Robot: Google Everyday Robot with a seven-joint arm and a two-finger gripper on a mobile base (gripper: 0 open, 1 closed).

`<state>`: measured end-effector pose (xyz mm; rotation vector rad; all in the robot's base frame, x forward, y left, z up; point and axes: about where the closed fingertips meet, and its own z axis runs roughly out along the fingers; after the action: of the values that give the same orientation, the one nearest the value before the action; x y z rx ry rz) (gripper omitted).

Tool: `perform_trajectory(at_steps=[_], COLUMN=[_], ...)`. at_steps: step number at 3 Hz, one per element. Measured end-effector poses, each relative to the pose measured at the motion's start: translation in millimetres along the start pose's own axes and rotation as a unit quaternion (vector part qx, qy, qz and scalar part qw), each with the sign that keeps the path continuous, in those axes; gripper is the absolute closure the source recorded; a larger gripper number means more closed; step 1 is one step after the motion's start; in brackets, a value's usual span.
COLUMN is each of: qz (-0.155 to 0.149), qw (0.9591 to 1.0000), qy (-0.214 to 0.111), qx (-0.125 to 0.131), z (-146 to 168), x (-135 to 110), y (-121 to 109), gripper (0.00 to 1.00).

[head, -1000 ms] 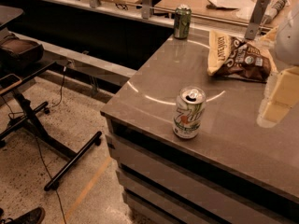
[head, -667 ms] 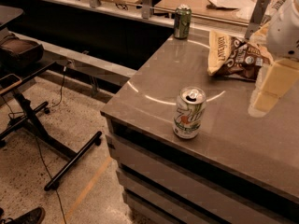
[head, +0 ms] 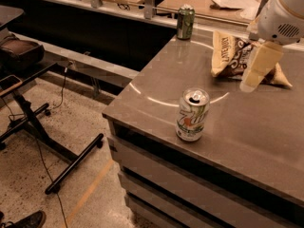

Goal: Pick brown chip bag

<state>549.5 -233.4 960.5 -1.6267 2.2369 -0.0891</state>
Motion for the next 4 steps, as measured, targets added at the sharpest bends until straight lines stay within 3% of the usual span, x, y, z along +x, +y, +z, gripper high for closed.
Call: perform_trajectory(at_steps=[1,2,3,4], qz=[0.047,0.074,0.083,0.099], qw=[0.9983,0.9956,0.9931,0.9905], qy=[0.006,0.02,0.028,0.016], qx=[0.035,0.054,0.077,0.094], z=[21,31,46,63], x=[31,58,71,73], y=[-58,-83,-101,-112], gripper=[0.0,0.0,0.0,0.0])
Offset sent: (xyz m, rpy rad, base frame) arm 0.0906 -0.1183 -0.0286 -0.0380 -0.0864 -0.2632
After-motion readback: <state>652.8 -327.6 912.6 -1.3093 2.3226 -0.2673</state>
